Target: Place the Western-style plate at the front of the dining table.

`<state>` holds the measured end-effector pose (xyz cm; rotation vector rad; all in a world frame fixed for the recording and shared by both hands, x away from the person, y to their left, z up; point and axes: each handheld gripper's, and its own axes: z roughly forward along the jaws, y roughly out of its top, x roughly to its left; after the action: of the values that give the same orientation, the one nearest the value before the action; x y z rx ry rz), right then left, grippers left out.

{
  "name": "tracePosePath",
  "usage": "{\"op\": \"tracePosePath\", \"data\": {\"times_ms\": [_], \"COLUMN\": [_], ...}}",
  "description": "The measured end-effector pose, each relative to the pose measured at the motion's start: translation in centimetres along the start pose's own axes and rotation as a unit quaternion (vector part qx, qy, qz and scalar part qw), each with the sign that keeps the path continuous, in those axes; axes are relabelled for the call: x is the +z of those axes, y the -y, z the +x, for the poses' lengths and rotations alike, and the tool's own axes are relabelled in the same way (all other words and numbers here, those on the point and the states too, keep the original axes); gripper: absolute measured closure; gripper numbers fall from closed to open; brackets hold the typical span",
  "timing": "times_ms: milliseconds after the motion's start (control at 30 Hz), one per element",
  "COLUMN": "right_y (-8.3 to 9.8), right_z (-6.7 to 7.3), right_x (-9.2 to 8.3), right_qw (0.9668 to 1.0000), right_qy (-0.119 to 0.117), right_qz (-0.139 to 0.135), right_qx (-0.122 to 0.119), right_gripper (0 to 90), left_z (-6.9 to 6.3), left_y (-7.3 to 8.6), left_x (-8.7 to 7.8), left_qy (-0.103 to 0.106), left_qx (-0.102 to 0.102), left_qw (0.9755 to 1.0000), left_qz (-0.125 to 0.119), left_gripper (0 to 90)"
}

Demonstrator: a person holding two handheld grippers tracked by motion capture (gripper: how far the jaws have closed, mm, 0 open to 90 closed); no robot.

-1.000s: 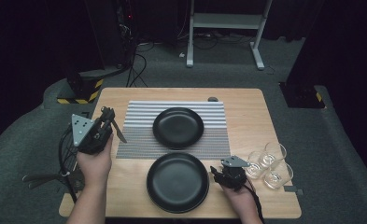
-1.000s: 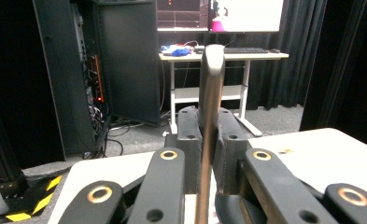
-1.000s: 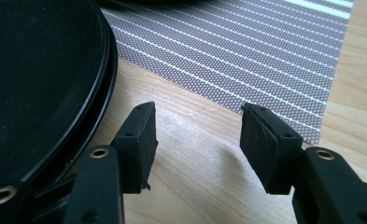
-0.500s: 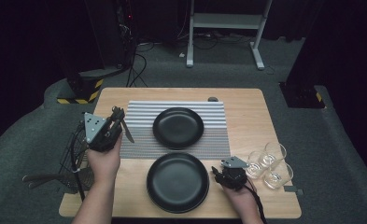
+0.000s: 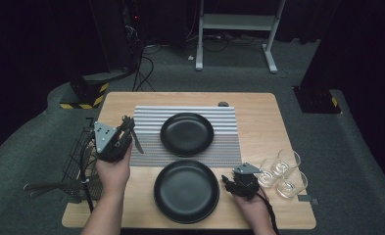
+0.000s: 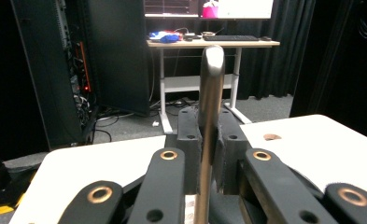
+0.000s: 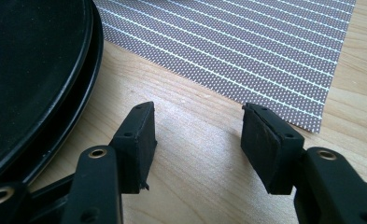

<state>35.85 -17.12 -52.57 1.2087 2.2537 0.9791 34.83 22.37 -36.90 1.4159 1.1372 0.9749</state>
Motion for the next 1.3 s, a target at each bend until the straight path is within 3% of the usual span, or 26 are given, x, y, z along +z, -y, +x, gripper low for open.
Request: {"op": "tracePosePath", "data": {"times_ms": [133, 333, 467, 767, 933, 1300], "right_y": [-0.1, 0.0, 0.0, 0.0, 0.0, 0.1], "right_z": [0.0, 0.0, 0.0, 0.1, 0.0, 0.0], "right_x": [0.0, 0.0, 0.0, 0.0, 0.0, -0.1], "right_qw": [1.0, 1.0, 1.0, 1.0, 1.0, 1.0], "right_qy": [0.0, -0.001, 0.0, 0.0, -0.003, -0.005], "right_qz": [0.001, 0.0, 0.0, 0.001, 0.0, 0.001], "right_qx": [-0.001, -0.003, -0.003, -0.002, -0.002, -0.001], "right_gripper": [45.2, 45.1, 45.2, 44.3, 43.8, 42.6], "left_z": [-0.3, -0.9, -0.8, -0.9, -1.3, -1.4], "left_y": [0.1, -0.1, -0.2, 0.1, 0.5, 1.2], "left_x": [0.2, 0.4, 0.4, 0.7, 0.8, 2.1], "left_qy": [0.003, 0.003, 0.006, 0.021, 0.025, 0.024], "left_qx": [0.004, 0.01, -0.003, -0.006, 0.009, 0.007], "left_qw": [0.9999, 0.9999, 1.0, 0.9997, 0.9996, 0.9993], "left_qz": [0.012, 0.005, 0.004, 0.008, 0.006, 0.026], "left_gripper": [82.7, 82.8, 82.8, 82.8, 82.8, 82.8]}}
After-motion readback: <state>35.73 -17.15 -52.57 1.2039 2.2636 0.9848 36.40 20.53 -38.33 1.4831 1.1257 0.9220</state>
